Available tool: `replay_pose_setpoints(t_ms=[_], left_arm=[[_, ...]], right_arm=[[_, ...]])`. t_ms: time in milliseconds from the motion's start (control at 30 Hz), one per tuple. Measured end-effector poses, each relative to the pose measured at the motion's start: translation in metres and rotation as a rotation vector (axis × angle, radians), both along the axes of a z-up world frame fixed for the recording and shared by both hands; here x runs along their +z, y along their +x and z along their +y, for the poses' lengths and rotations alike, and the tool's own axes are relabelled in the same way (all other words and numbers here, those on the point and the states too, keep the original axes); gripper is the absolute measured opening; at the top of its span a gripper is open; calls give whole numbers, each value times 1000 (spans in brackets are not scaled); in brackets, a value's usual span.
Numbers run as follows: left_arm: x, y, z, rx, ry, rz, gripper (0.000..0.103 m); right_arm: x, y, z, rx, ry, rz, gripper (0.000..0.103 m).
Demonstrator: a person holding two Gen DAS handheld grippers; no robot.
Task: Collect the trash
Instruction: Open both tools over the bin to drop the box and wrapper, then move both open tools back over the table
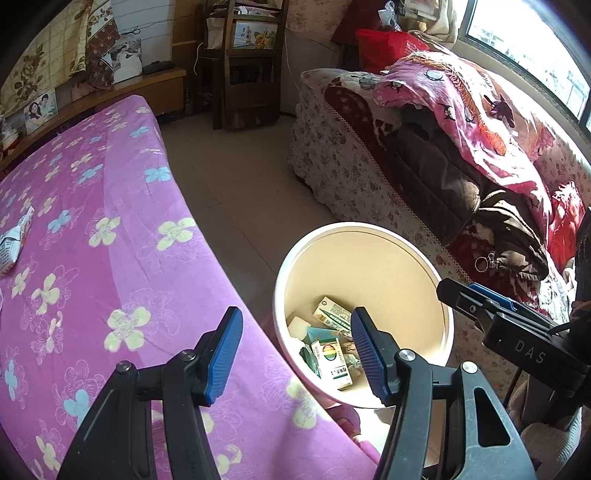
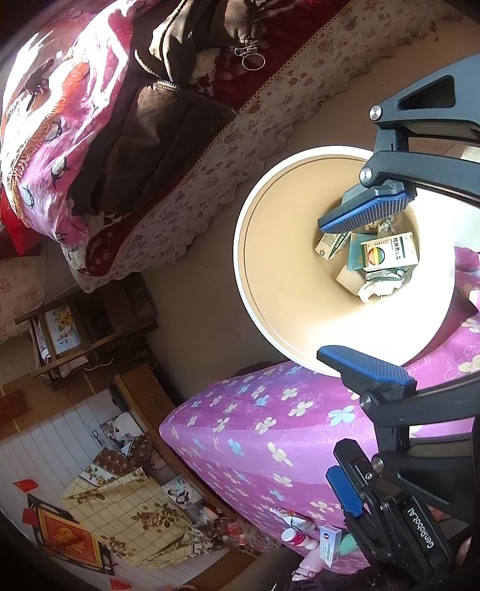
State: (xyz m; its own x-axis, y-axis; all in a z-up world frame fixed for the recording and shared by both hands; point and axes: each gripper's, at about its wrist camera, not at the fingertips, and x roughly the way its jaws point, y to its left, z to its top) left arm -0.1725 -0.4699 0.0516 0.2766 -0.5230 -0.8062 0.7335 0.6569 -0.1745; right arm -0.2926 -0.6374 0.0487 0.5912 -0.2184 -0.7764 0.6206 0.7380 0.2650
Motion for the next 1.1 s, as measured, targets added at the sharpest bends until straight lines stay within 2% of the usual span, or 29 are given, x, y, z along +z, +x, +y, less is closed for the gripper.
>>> replay_pose_setpoints(t_ms=[433,733,1100], left_arm=[[7,11,42,78,-3,-14,62],[15,13,80,124,0,-43,62],[20,25,150,240,5,-62,62]], right_arm=[[12,14,27,60,-96,5,67],[22,27,60,125,-108,-9,67],[30,59,123,260,-97,-25,67]])
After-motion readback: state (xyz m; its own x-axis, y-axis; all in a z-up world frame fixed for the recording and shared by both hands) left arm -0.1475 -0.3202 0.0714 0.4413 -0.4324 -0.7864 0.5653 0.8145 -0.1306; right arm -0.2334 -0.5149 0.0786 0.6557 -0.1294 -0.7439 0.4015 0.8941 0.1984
